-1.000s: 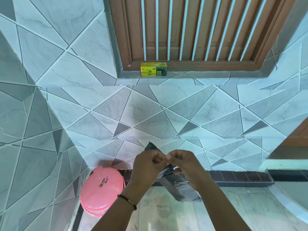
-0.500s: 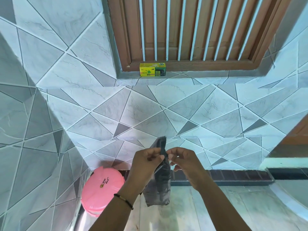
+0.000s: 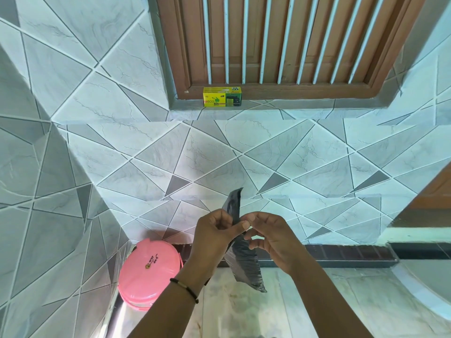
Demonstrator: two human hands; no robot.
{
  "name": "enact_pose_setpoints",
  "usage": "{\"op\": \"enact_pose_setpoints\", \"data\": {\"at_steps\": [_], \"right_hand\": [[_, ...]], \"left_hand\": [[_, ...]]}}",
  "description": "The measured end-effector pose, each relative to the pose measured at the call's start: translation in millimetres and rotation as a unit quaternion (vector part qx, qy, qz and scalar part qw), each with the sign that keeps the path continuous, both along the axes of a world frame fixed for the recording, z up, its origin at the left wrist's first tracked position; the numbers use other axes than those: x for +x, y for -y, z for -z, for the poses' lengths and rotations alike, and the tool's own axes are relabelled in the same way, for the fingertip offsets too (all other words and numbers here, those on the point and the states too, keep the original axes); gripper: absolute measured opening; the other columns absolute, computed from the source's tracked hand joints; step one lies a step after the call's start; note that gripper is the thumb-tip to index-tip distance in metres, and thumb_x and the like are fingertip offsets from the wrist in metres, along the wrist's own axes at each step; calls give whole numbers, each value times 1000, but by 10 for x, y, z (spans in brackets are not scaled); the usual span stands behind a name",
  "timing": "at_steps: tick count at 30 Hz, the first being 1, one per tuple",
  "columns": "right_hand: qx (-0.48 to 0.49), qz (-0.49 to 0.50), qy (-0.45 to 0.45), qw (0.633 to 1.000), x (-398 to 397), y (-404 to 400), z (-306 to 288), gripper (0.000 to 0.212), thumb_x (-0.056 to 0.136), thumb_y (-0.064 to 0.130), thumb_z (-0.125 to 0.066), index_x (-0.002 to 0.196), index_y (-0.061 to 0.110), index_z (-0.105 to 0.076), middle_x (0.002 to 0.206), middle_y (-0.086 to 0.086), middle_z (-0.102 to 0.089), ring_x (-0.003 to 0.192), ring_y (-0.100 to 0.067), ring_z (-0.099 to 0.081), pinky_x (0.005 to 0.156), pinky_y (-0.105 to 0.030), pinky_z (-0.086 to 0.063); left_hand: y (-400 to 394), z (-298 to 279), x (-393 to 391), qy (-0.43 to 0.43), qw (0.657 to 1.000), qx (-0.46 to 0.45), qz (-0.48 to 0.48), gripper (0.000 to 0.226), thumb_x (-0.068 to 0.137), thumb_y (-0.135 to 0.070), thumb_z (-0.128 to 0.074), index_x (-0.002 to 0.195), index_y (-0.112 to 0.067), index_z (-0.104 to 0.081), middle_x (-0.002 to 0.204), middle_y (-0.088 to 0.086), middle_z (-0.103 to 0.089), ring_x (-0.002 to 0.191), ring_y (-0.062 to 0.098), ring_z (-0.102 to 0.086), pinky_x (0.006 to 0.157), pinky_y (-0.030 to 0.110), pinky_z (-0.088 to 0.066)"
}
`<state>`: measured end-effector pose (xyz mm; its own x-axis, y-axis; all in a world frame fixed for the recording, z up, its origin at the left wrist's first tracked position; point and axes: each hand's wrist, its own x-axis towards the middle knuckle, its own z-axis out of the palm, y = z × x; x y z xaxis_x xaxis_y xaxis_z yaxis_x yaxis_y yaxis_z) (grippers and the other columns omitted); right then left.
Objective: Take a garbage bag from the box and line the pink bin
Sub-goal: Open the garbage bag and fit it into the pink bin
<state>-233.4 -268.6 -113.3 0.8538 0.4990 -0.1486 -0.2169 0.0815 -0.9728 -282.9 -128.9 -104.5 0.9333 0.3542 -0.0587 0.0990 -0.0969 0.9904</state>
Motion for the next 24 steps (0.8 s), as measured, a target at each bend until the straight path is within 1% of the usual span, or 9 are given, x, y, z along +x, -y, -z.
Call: {"op": "enact_pose_setpoints", "data": {"at_steps": [2,4,7,10,13,16,18,20,24], "right_hand": [[12,-9,-16,1000,0,14,16,30,77,35,-62,91,9,-71,84,-9,-64,72,-20,-57,61,-29,-50],[12,-10,-12,1000,0,14,34,32,79,32,-62,96,6,-70,87,-11,-64,74,-21,-56,62,-29,-51],[-9,5,7,1000,6,-4,45,27,87,23,-60,101,2,-67,90,-16,-65,77,-24,-58,64,-30,-53],[-20,18,20,999,14,-22,38,18,89,14,-60,101,3,-68,86,-13,-68,73,-20,-61,64,-29,-54],[-60,45,54,996,19,-40,43,13,85,4,-63,95,9,-69,82,-6,-70,69,-17,-63,65,-30,-55],[-98,75,81,989,27,-47,66,13,81,-1,-65,84,11,-68,77,-8,-68,66,-18,-62,63,-30,-51],[-111,82,87,987,19,-46,77,7,79,0,-68,78,7,-67,70,-11,-67,63,-20,-61,61,-32,-52],[-127,89,98,983,-1,-61,88,8,79,4,-70,73,7,-66,64,-9,-65,60,-21,-59,60,-33,-51],[-172,86,118,974,-39,-109,97,15,82,7,-66,69,14,-64,59,1,-62,57,-15,-56,59,-29,-49]], "left_hand": [[1,-14,-18,-4,999,-33,3,20,74,-27,-75,62,-15,-63,61,12,-66,56,13,-57,57,20,-48],[-1,-26,-32,-15,997,-80,15,13,81,-24,-69,76,-11,-69,79,18,-73,66,20,-67,65,28,-54],[-3,-16,-25,-31,996,-85,6,17,88,-19,-61,76,-11,-70,73,11,-73,60,17,-65,60,25,-52],[-3,-29,-19,-54,995,-85,3,25,93,-14,-51,77,-12,-69,66,4,-70,54,10,-64,52,17,-50],[7,-37,-1,-69,988,-132,29,27,96,-11,-46,82,-12,-69,70,5,-74,64,15,-69,64,23,-56],[18,-16,14,-71,988,-135,35,23,94,-10,-49,84,-12,-69,67,0,-74,63,11,-70,67,23,-57],[9,15,23,-71,993,-87,32,12,89,-16,-59,86,-11,-69,70,1,-75,68,14,-72,73,29,-58],[0,28,13,-75,995,-51,41,9,82,-22,-68,82,-13,-68,76,6,-75,74,20,-73,77,35,-58],[-8,36,4,-77,992,-97,36,4,82,-10,-67,79,-10,-67,77,10,-72,71,22,-72,75,36,-59]]}}
